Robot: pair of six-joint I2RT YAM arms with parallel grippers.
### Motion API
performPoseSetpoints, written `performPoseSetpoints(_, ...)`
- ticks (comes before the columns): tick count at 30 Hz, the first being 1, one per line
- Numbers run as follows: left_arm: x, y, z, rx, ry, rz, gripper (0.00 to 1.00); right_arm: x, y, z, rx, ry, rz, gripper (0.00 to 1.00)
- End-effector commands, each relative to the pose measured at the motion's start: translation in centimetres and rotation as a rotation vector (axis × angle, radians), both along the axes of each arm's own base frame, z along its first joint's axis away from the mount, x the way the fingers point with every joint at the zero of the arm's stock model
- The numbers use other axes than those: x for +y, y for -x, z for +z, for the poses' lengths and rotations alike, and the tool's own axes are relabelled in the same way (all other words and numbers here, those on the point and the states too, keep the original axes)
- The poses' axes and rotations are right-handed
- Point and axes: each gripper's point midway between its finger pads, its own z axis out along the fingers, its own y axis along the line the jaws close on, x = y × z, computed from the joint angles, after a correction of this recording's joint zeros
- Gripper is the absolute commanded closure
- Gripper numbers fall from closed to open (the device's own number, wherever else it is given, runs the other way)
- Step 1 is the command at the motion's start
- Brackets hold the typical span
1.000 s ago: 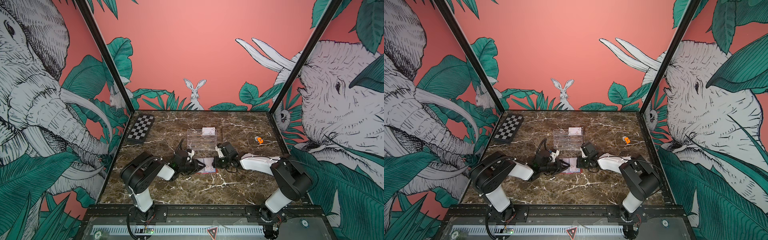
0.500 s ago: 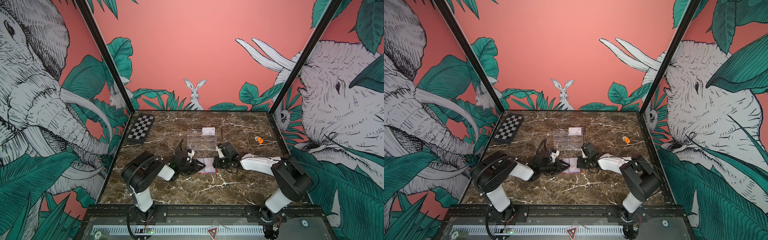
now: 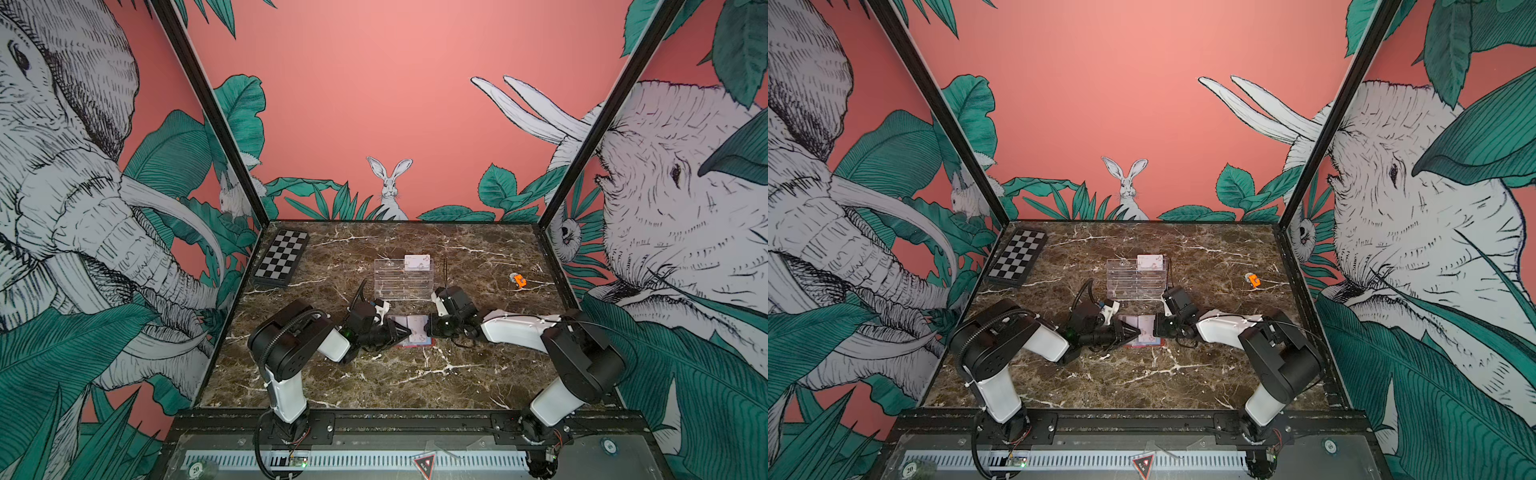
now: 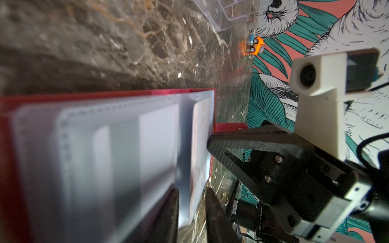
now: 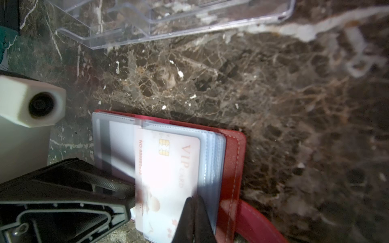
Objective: Take the credit cards out of the card holder
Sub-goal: Take out the credit card from the card slot.
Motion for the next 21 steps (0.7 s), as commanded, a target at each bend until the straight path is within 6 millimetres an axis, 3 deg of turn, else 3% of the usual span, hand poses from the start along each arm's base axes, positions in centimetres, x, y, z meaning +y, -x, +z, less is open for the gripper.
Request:
performPoseSetpoints(1,0.89,0.91,-2.03,0.058,-0.05,0.018,0.8,-1.03,1.59,-2.32,0.065,0.063,0.003,1.0)
performPoseSetpoints(5,0.87,0.88,-2.12,0.057,-0.052,0.017,0.84,-0.97,1.57,-2.31,0.066,0.061,0.003,1.0)
performPoseSetpoints(17,0.23,0.52,-1.82,0.046,-0.042,-0.005,0.82,-0.89,1.6,-2.37,0.068,0.06,0.009,1.0)
performPoseSetpoints(21,0.31,0.6,-2.12,0.05,-0.049,-0.004,0.87,-0.9,1.6,-2.35,0.067,0.061,0.011,1.0)
